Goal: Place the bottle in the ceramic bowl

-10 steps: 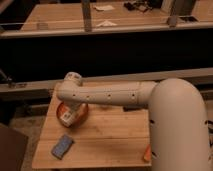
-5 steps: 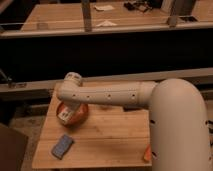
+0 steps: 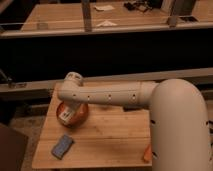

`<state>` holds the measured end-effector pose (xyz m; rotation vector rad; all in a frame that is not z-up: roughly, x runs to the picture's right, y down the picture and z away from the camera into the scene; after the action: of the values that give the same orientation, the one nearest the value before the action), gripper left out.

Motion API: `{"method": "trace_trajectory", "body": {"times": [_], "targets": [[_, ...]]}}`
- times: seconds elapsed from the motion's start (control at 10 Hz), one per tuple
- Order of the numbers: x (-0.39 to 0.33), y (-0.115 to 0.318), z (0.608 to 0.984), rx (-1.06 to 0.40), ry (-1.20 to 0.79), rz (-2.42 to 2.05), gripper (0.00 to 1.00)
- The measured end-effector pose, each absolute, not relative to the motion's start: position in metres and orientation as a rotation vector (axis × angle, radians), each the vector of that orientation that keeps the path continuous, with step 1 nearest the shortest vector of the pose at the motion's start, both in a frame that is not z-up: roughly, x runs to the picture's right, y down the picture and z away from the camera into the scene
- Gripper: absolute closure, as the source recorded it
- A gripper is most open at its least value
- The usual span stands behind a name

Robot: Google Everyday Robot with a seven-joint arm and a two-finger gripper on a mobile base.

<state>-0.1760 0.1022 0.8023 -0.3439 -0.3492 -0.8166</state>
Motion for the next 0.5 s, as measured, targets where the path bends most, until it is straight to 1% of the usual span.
{"method": "trace_trajectory", "body": {"times": [0.1, 0.2, 0.3, 0.5], "targets": [[-0.1760, 0.1022, 0.8022, -0.343, -0.351, -0.816, 0.59], [-0.1766, 0.1022, 0.8022, -0.342, -0.352, -0.816, 0.56], [-0.1777, 0.1023, 0.8022, -0.340, -0.355, -0.817, 0.60], [-0.1778, 0.1020, 0.8026, -0.337, -0.356, -0.816, 0.73]]}}
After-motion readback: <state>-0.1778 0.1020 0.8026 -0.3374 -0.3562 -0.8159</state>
